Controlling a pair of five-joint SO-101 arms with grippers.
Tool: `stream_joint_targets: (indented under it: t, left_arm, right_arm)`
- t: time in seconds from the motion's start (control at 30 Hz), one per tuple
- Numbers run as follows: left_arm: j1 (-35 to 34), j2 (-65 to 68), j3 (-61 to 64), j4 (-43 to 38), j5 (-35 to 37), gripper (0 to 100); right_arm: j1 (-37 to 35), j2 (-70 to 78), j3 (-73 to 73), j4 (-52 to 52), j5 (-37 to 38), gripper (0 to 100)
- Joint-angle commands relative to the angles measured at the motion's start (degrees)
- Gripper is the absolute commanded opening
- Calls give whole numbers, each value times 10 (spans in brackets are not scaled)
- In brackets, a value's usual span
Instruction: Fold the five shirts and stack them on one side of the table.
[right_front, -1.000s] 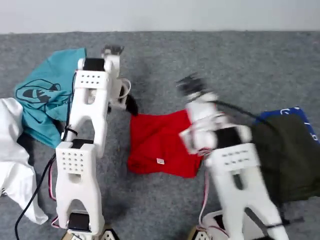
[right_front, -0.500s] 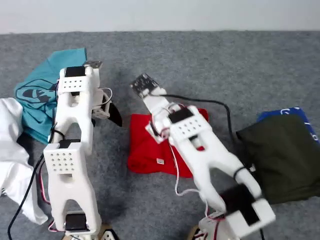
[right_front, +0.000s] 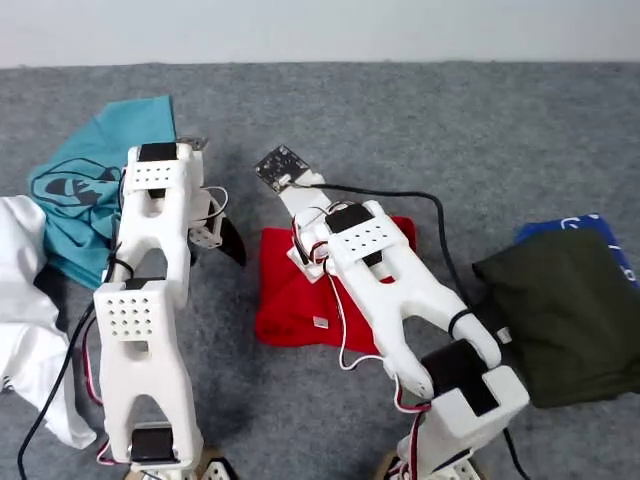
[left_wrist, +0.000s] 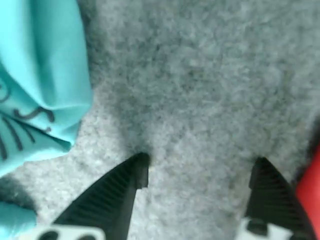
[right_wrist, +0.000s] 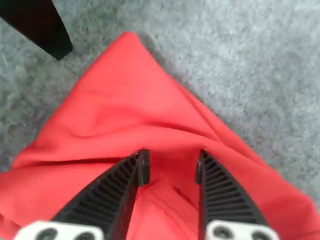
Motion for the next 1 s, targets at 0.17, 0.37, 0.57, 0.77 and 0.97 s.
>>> stream_joint_targets:
  t: [0.17,0.37,0.57,0.77,0.97]
  left_arm:
    - [11,11,-2,-15,-6,325]
    - [11,11,0,-15,-6,325]
    - [11,11,0,-15,-7,325]
    - [11,11,0,-14,-7,325]
    - [11,11,0,-14,-7,325]
  right_arm:
    - [-1,-1,-22,0,6,98]
    - [-1,16,-22,0,6,126]
    - [0,49,-25,-27,3,159]
    - [0,52,-25,-34,6,86]
    - [14,49,-25,-29,23,9]
